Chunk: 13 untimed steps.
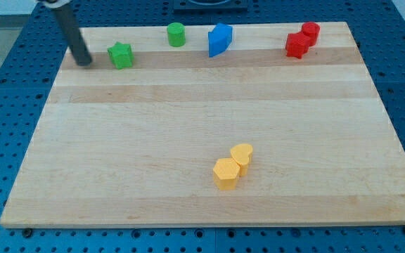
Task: Drag the green blocks to the top center
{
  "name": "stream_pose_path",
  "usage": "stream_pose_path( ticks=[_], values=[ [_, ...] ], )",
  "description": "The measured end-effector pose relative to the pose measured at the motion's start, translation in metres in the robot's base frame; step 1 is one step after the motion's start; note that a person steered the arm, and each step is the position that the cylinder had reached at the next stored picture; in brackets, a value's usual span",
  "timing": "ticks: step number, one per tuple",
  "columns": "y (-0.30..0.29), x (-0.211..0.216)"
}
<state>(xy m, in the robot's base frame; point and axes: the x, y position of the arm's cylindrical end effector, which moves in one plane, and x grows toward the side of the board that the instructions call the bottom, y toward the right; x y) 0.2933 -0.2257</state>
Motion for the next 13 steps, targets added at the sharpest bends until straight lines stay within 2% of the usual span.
stream_pose_path(
  ticks=[1, 2, 3, 6, 8, 9, 10, 12, 13],
  values=[
    [0.09, -0.009],
    [0.132, -0.013],
    [0.112, -0.004],
    [0.161, -0.013],
    [0.065, -0.013],
    [0.051, -0.039],
    [0.069, -0.07],
    [0.162, -0.072],
    [0.177, -0.072]
  ],
)
